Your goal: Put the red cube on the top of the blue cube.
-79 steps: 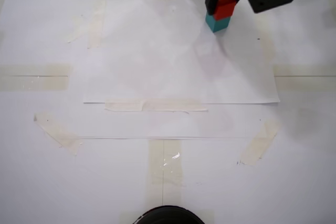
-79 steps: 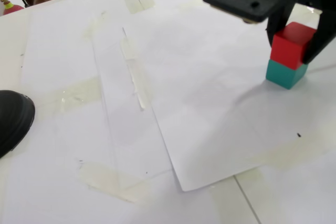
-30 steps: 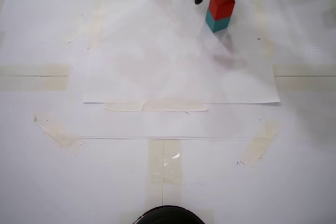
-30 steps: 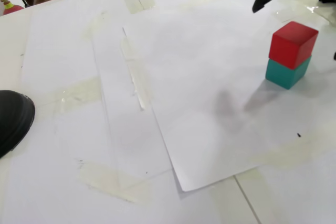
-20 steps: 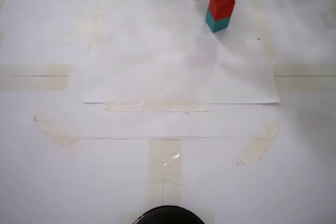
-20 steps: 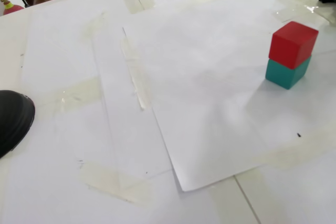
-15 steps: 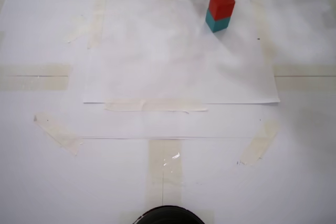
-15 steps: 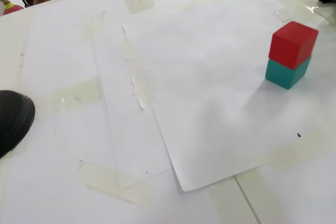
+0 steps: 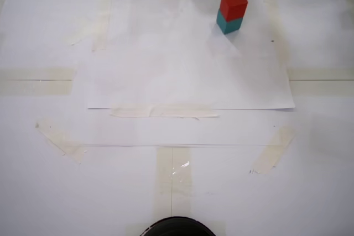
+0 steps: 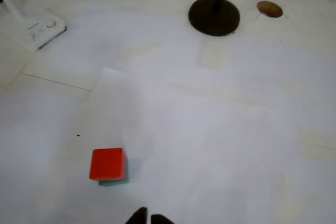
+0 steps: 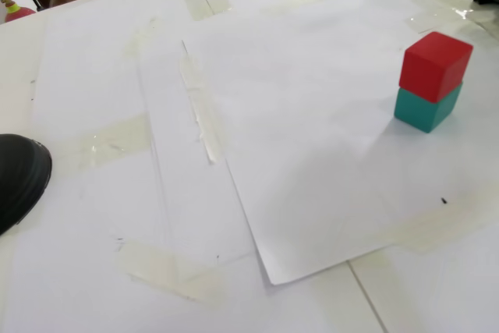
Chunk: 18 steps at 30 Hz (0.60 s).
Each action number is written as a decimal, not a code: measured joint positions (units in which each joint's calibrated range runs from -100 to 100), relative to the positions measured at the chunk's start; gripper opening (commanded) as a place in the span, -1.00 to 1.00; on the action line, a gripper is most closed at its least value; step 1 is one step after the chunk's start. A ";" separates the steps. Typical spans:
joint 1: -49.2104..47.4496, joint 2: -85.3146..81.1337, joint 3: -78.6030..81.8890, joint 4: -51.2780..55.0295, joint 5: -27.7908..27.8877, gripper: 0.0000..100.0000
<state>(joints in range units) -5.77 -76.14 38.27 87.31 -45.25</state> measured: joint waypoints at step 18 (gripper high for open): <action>11.70 -20.82 12.29 -8.05 26.37 -1.00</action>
<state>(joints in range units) 5.92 -96.96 50.56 79.26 -18.88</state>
